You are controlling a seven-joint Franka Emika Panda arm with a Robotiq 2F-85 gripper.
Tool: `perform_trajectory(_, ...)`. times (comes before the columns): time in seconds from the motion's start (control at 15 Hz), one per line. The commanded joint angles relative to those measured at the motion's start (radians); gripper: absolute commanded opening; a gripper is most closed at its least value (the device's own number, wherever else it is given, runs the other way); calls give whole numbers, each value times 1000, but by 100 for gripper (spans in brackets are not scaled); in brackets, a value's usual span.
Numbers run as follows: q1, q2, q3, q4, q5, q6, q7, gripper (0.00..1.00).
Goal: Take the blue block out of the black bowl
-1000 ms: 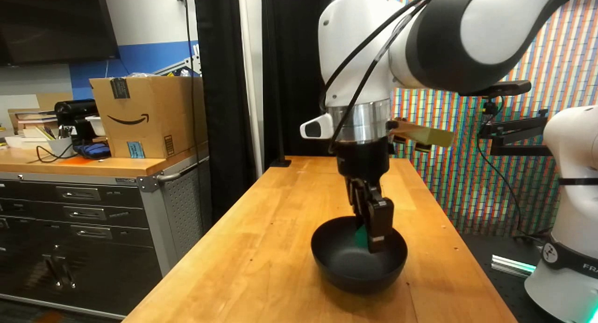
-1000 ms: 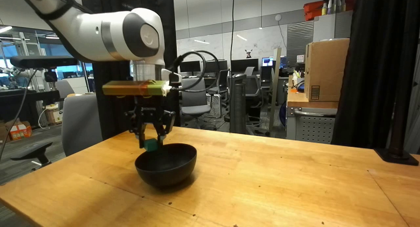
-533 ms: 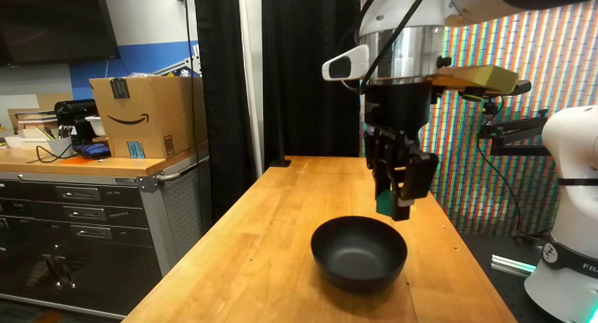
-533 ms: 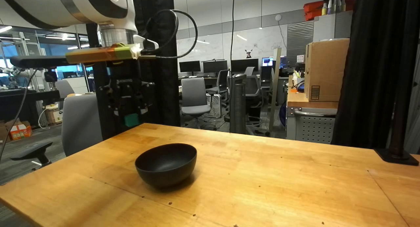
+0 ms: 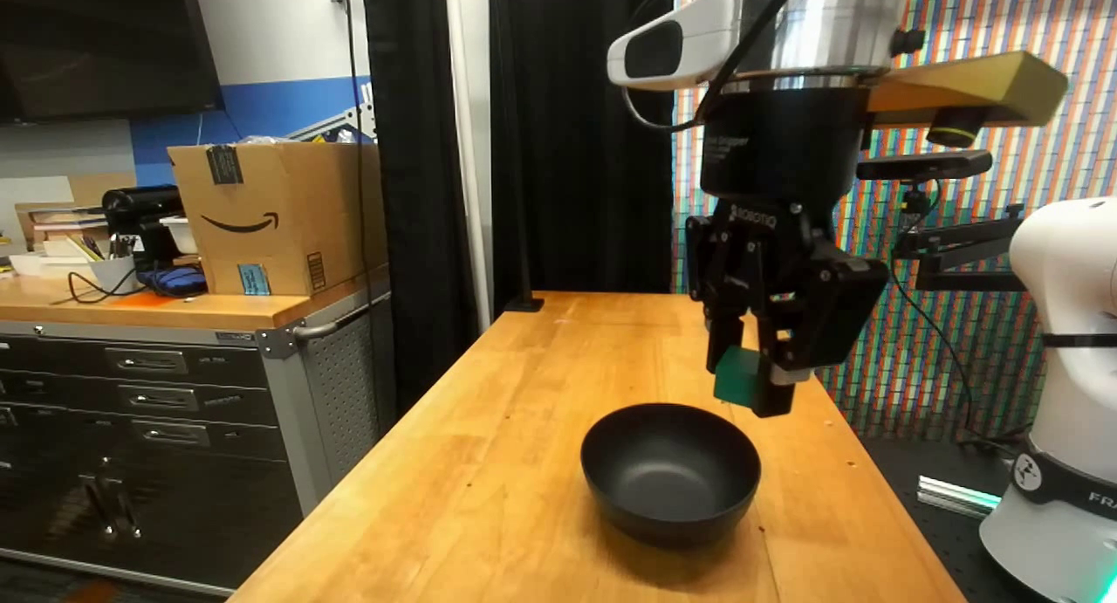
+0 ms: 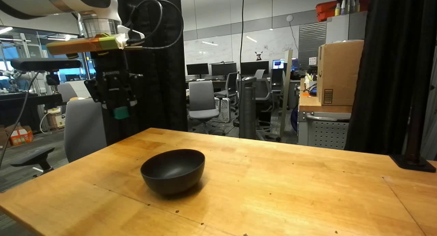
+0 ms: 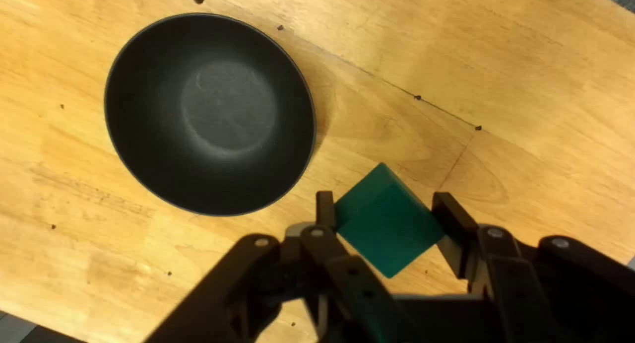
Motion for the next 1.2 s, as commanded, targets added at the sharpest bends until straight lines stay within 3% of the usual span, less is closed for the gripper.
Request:
perform_trajectory(0.0, -10, -9, -16, 23, -28, -25, 25, 27)
perform_trajectory(0.73, -133, -296, -203, -204, -18, -35, 10, 27)
perform_trajectory(1.13, -210, -428, -258, -297, -48, -64, 4, 27)
